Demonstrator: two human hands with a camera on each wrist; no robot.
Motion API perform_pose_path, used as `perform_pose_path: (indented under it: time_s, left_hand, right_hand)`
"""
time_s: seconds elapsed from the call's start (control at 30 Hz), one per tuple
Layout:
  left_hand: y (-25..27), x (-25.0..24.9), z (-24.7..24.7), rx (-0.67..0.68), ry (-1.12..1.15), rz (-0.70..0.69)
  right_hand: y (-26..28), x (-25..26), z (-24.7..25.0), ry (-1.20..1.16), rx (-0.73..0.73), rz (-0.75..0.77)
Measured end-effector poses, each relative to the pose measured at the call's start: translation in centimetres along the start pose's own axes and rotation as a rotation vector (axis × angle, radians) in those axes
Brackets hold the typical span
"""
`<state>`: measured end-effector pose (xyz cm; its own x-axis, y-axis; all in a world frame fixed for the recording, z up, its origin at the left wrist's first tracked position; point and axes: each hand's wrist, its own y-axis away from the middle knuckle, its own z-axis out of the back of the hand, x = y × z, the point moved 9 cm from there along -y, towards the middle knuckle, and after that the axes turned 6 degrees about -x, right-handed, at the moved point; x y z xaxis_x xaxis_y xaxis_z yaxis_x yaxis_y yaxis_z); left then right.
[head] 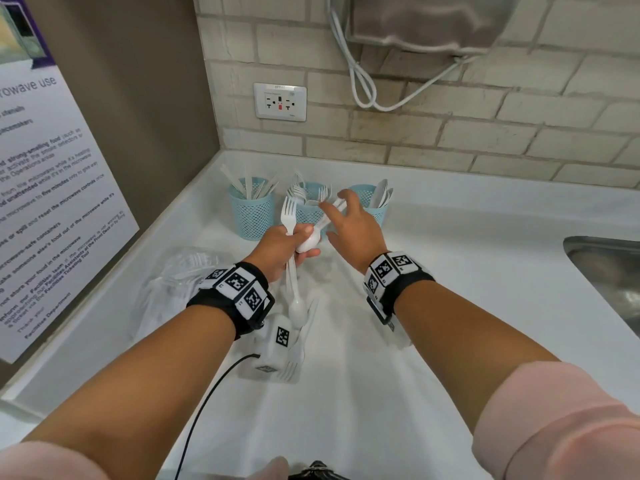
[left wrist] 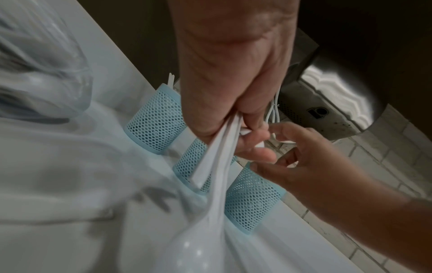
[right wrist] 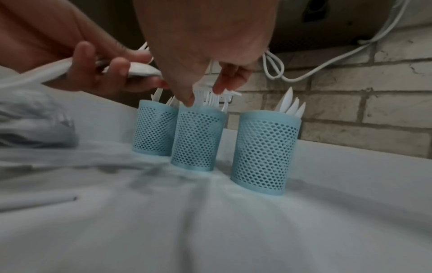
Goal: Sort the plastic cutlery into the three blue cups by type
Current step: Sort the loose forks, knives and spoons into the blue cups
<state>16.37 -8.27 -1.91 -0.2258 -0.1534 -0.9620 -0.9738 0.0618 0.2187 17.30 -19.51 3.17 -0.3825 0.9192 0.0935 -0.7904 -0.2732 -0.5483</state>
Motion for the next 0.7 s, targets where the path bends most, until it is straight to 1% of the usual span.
perform_pose_path:
  time_s: [0.07, 0.13, 0.2, 0.27, 0.3, 0.37, 0.47, 0.53, 0.57, 0.6, 0.7]
  left_hand:
    - [0.2, -0.1, -0.3, 0.018, -0.03, -0.003]
    - [0.2, 0.0, -0.8, 0.032, -0.087, -0.005]
    - [0.1, -0.3, -0.8, -0.001, -0.094, -0.019]
    - [-0.3, -1.0, -0.6, -0.053, -0.071, -0.041]
    - [-0.5, -1.2, -0.5, -0.066, -0.062, -0.048]
    - [-0.7, -1.4, -0.5, -0.074, -0.039, -0.025]
    - [-1.1, -0.9, -0.8, -0.05, 0.077, 0.049]
    - [-1.2, -0.5, -1.0, -0.037, 0.128, 0.079]
    - [-1.3, -0.3, -1.0, -0.029, 0.133, 0.083]
    - [-1.4, -0.2, -1.0, -0.02, 0.126, 0.084]
    - [-1.6, 0.1, -1.0, 0.001, 0.123, 0.08]
  right_hand:
    - [0.5, 0.6, -0.2, -0.018, -0.021, 0.076]
    - [0.5, 0.7, -0.2, -0.041, -0.038, 0.084]
    - [0.1, 0.5, 0.3, -0.052, -0.076, 0.088]
    - [-0.7, -0.1, 1.7, -0.05, -0.163, 0.057]
    - [-1.2, -0.9, 2.6, -0.077, -0.212, -0.011]
    - [-1.9, -3.4, 4.6, -0.184, -0.328, -0.224]
    - [-2.0, -7.8, 7.0, -0.458, -0.545, -0.556]
    - [-1.8, -10.1, 7.1, -0.617, -0.632, -0.712]
    - [-1.8, -11.1, 6.6, -0.661, -0.625, -0.77]
    - [-1.8, -11.6, 5.9, -0.681, -0.582, -0.811]
    - [-2.2, -12.4, 3.3, -0.627, -0.366, -0.86]
